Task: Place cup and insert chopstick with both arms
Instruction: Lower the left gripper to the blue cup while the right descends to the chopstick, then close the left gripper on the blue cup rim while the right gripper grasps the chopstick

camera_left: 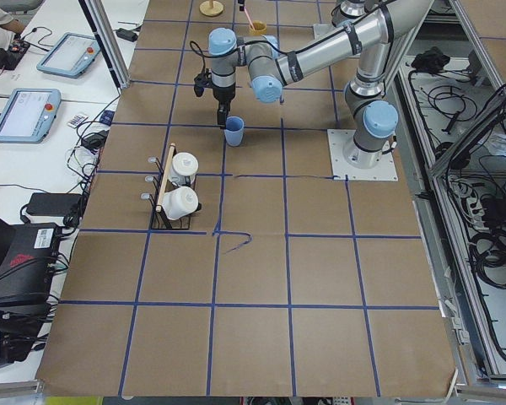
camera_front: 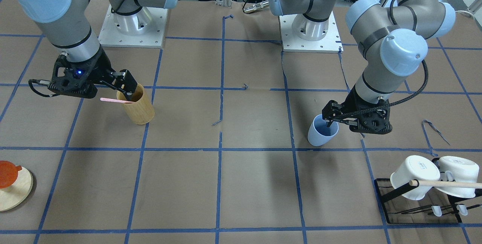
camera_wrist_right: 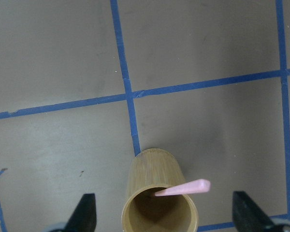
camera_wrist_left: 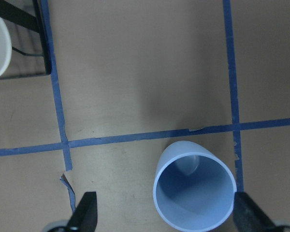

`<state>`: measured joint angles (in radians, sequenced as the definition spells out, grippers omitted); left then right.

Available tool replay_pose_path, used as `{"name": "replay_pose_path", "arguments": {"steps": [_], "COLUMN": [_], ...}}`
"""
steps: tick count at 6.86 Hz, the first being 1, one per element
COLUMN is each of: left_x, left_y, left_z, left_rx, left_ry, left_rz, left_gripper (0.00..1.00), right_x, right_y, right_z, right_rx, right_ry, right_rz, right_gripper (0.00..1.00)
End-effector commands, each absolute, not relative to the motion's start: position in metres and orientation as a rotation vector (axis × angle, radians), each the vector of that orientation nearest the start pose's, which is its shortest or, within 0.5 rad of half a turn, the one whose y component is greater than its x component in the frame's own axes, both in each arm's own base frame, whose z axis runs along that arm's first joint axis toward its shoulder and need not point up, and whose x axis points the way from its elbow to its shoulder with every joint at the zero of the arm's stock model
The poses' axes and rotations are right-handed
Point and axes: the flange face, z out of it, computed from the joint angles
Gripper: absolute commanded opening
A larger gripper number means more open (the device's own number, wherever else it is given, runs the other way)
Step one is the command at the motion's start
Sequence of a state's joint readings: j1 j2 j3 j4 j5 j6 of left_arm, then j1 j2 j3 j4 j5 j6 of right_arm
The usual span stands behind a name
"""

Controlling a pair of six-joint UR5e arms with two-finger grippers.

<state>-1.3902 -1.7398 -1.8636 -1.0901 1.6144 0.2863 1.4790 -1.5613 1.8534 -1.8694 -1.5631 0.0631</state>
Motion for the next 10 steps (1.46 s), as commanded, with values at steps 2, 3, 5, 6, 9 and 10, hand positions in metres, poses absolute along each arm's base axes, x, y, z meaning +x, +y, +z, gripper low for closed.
{"name": "replay_pose_path", "arguments": {"steps": [2,3,5,6,9,10], "left_x": [-0.028,-0.029,-0.029,-0.028,-0.04,-0.043], "left_y": [-0.533,-0.529,-0.536,-0.537,-0.541,-0.541], "left_z": [0.283,0.272,0.256,0.248,0.238,0.242], "left_rx": [0.164,0.161,0.155,0.152,0.207,0.242], "left_ry": [3.06,3.066,3.068,3.07,3.076,3.075], "left_rz": [0.074,0.103,0.086,0.104,0.127,0.132], "left_gripper": [1.0,1.0,0.83,0.41,0.04,0.0], "right_x": [0.06,0.06,0.061,0.064,0.063,0.062], "right_y": [-0.49,-0.49,-0.489,-0.49,-0.492,-0.493], "right_z": [0.361,0.361,0.362,0.363,0.363,0.363], "right_rx": [0.358,0.358,0.367,0.366,0.353,0.355], "right_ry": [3.094,3.091,3.089,3.055,3.053,3.053], "right_rz": [0.02,0.02,0.02,0.015,0.007,0.002], "right_gripper": [0.55,0.44,0.45,0.45,0.41,0.41]}}
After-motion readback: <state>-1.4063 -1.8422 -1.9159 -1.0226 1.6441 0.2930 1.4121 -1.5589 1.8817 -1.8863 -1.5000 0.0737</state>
